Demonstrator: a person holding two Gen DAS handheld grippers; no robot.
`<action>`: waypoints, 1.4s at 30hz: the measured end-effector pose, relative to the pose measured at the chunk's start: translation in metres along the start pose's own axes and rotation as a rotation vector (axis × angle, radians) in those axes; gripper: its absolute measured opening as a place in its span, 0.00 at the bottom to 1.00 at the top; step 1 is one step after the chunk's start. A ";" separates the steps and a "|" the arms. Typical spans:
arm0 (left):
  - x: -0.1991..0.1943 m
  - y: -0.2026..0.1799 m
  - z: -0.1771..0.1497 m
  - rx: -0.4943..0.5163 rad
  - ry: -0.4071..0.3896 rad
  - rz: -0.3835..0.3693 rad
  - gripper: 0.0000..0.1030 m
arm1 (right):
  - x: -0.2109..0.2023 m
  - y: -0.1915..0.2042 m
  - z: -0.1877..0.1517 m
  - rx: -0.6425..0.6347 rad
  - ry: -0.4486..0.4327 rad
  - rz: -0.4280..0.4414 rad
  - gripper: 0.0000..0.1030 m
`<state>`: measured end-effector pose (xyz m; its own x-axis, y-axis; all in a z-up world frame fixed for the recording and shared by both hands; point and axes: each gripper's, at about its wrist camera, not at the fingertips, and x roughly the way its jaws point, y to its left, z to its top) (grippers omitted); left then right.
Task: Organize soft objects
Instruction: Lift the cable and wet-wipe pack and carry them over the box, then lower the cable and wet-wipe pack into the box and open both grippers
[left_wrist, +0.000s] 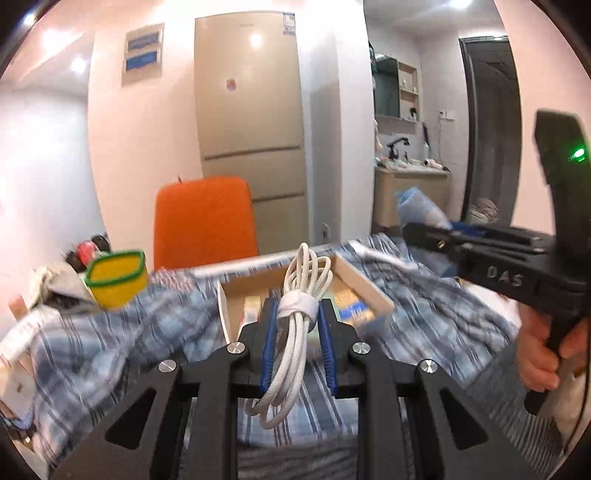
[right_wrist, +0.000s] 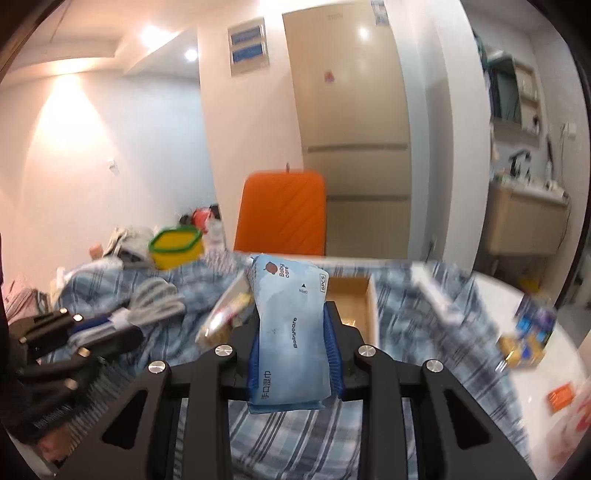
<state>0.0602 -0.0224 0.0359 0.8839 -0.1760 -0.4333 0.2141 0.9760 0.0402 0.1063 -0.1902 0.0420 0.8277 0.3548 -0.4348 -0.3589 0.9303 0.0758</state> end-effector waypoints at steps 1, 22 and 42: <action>0.003 -0.001 0.008 -0.009 -0.009 0.008 0.20 | -0.004 0.001 0.008 -0.013 -0.026 -0.017 0.30; 0.143 0.011 0.041 -0.127 0.131 0.027 0.20 | 0.102 -0.045 0.033 0.102 0.073 -0.082 0.30; 0.140 0.018 0.029 -0.137 0.088 0.066 0.83 | 0.153 -0.051 -0.018 0.037 0.242 -0.103 0.57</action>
<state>0.2003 -0.0330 0.0021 0.8528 -0.1046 -0.5116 0.0923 0.9945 -0.0495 0.2436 -0.1852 -0.0448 0.7300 0.2296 -0.6438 -0.2582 0.9647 0.0512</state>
